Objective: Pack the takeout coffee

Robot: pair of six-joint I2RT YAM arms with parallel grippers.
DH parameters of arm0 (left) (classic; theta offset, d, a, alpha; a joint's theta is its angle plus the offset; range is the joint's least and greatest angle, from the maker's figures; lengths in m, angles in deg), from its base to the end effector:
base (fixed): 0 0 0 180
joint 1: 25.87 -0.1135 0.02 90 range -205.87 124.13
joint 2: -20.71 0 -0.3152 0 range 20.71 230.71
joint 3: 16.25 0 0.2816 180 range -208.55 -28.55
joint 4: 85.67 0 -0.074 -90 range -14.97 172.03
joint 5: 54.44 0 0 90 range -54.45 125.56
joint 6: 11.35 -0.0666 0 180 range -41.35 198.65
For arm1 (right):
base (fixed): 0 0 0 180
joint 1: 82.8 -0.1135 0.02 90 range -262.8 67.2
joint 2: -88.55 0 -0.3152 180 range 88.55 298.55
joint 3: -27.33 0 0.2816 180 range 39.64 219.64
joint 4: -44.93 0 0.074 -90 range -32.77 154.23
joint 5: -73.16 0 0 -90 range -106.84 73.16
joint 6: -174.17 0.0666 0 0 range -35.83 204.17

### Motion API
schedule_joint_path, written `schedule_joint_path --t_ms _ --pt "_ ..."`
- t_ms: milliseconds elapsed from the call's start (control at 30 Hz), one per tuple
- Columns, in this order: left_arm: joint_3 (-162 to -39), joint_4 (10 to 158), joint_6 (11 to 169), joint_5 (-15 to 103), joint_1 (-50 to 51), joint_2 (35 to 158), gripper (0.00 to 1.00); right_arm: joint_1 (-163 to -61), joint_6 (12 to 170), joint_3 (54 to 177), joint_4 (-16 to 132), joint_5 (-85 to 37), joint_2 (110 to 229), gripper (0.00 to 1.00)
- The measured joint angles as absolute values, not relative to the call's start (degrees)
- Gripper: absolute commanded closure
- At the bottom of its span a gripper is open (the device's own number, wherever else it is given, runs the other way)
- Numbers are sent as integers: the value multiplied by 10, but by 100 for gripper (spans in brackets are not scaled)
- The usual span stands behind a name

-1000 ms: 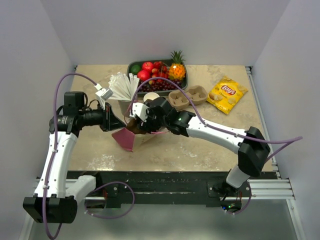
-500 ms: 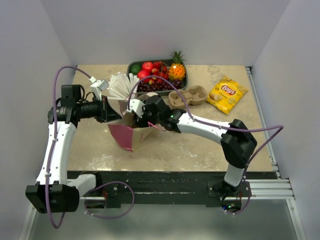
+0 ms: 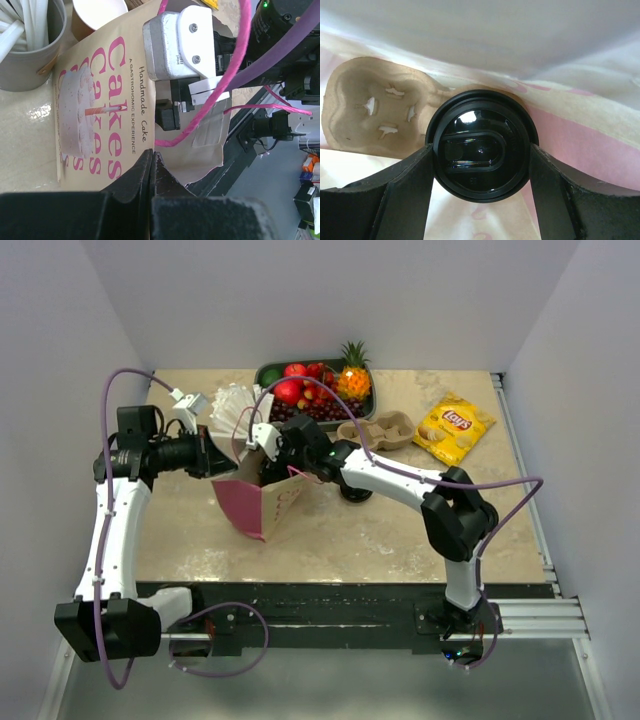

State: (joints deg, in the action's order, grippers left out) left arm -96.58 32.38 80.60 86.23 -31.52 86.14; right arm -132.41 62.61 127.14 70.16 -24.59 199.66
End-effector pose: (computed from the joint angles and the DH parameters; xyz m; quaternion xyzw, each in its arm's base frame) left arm 0.2442 -0.0276 0.3875 0.1006 0.8496 -0.3873 0.3436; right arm 0.3315 0.4035 0.2690 -0.5432 0.7070 0.1673 0.4208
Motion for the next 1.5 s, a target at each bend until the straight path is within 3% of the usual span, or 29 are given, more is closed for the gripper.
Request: schedule_joint_path --t_ms 200,400,767,1033,1067,1500 --pt "-966 332 811 862 -315 861 100 -1322 626 1284 718 -252 2003 43" --pt "-962 338 811 864 -315 852 100 -1318 626 1290 741 -269 1996 27" --pt "-940 344 800 885 -315 829 100 -1317 627 1309 808 -282 1989 24" --pt "-914 364 801 904 -315 811 100 -1317 635 1286 806 -284 1969 13" --pt "-914 364 800 907 -315 811 100 -1316 638 1285 810 -284 1964 1" --pt "-914 368 806 942 -301 800 100 -1289 679 1318 850 -306 1851 1"
